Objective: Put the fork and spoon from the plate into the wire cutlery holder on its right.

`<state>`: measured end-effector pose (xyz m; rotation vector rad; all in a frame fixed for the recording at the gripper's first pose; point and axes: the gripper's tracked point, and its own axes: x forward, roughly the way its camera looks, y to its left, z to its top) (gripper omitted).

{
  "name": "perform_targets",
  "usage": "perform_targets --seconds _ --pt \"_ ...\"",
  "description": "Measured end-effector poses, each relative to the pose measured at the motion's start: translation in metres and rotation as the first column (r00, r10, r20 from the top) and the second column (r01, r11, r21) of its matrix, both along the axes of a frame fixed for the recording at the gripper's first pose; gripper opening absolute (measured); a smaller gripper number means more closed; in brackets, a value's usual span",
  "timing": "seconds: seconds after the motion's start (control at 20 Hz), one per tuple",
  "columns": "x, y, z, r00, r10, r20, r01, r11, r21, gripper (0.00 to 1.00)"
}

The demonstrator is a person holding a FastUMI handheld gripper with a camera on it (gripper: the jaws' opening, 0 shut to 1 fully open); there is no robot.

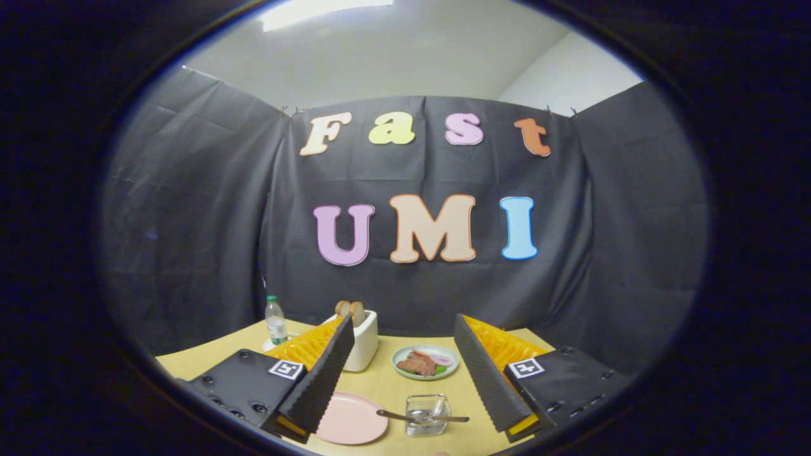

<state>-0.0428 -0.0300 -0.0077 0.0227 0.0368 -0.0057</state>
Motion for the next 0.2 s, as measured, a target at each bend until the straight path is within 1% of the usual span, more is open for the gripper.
perform_targets --seconds 0.1,0.2 --pt "0.0009 0.0047 0.0042 1.000 0.017 0.016 -0.017 1.000 -0.001 1.00" --pt "0.0027 0.0015 0.0102 0.999 0.015 0.035 -0.014 1.000 -0.010 1.00"
